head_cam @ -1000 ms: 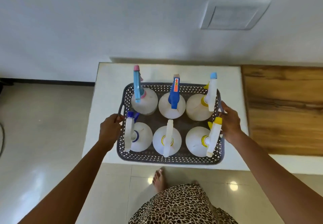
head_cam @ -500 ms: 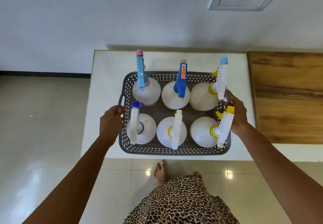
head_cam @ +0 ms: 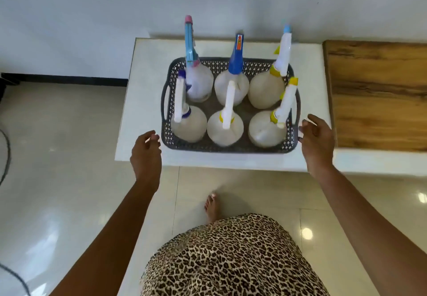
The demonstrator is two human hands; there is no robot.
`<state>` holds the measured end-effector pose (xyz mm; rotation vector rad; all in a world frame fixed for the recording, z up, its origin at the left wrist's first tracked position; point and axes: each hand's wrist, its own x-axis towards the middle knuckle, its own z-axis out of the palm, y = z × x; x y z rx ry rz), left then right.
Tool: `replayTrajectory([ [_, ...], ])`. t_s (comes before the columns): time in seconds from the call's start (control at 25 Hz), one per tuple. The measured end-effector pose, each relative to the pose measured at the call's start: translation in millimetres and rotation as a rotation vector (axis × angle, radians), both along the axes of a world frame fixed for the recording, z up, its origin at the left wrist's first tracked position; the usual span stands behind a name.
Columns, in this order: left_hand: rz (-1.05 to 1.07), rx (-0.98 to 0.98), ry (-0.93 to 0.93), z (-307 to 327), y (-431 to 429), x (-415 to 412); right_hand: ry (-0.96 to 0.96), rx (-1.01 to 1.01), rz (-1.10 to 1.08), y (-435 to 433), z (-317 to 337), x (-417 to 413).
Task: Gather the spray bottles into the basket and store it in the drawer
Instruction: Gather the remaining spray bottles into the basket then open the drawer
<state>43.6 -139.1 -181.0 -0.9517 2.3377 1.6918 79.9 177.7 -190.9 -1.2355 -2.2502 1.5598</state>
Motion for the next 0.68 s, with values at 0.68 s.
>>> replayTrajectory([
  [0.68, 0.411, 1.168, -0.341, -264, 55, 117, 0.172, -1.394, -0.68, -117, -256, 109],
])
